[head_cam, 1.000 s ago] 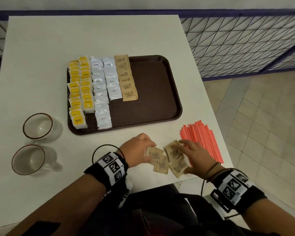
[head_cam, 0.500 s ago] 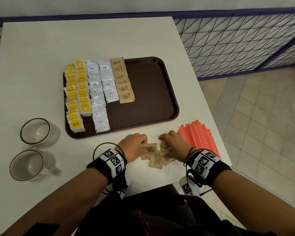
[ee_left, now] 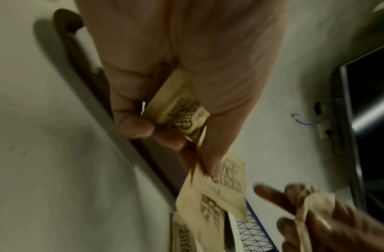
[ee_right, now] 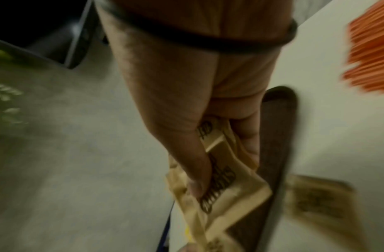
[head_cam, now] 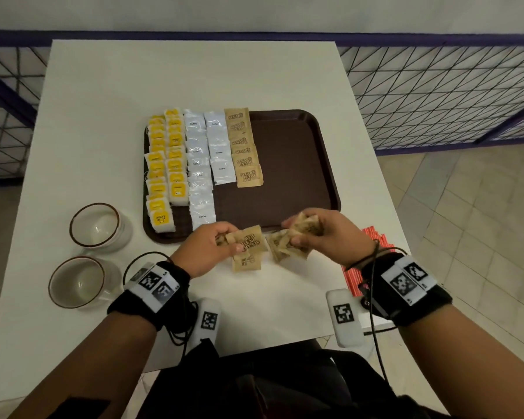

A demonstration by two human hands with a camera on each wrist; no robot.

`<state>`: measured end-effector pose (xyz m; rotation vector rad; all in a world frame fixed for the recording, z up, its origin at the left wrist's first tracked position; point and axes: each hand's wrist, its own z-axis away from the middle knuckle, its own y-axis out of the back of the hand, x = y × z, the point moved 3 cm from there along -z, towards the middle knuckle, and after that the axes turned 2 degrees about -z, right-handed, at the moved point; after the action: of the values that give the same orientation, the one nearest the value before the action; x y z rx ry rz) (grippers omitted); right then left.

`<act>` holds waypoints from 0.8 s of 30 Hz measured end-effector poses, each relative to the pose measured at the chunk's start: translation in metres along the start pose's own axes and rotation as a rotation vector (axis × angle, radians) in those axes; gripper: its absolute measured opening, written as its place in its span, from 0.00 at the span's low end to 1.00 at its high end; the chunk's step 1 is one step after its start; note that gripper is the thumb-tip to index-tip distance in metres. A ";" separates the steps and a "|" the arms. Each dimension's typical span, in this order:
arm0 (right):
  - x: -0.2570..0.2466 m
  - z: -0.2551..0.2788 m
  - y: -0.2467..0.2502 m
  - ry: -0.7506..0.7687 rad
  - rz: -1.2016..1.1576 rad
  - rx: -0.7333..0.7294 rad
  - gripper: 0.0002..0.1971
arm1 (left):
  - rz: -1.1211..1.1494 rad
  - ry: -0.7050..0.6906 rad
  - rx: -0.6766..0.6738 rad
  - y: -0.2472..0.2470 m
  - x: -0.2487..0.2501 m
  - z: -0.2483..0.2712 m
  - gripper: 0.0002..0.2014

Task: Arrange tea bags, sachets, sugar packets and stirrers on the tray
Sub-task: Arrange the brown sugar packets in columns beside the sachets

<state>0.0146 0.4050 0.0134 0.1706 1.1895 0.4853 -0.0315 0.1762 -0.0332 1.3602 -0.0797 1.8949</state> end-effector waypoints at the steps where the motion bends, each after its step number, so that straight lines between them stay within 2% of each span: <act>1: -0.011 -0.007 -0.008 0.030 0.060 -0.092 0.16 | -0.028 -0.012 -0.032 0.002 0.005 0.001 0.06; 3: -0.030 -0.020 -0.025 0.085 0.257 -0.214 0.20 | -0.049 -0.036 -0.064 0.004 0.014 0.002 0.07; 5: -0.040 -0.030 -0.037 0.118 0.376 -0.277 0.17 | -0.022 -0.058 -0.061 0.007 0.020 0.003 0.09; 7: -0.041 -0.035 -0.042 0.112 0.390 -0.278 0.12 | 0.032 -0.060 -0.049 0.010 0.021 0.003 0.09; 10: -0.034 -0.034 -0.042 0.054 0.191 -0.205 0.11 | 0.205 0.004 0.005 0.010 0.017 0.006 0.05; 12: -0.026 -0.029 -0.040 -0.017 -0.014 -0.136 0.11 | 0.529 0.102 0.019 0.007 0.013 0.011 0.03; 14: -0.017 -0.024 -0.041 -0.079 -0.227 -0.063 0.08 | 0.827 0.188 -0.004 0.002 0.008 0.014 0.11; 17: -0.015 -0.021 -0.049 -0.127 -0.458 0.013 0.14 | 1.061 0.253 -0.063 -0.008 0.003 0.015 0.26; 20: -0.025 -0.022 -0.061 -0.108 -0.487 0.011 0.08 | 1.237 0.223 -0.152 -0.019 0.005 0.014 0.44; 21: -0.030 -0.023 -0.065 -0.096 -0.471 0.011 0.06 | 1.276 0.197 -0.152 -0.019 0.006 0.013 0.45; 24: -0.036 -0.027 -0.072 -0.065 -0.446 0.023 0.06 | 1.377 0.109 -0.115 -0.012 0.007 0.008 0.37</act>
<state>-0.0013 0.3219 0.0068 -0.0604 1.1285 0.0738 -0.0183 0.1846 -0.0286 1.1551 -1.3303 2.9381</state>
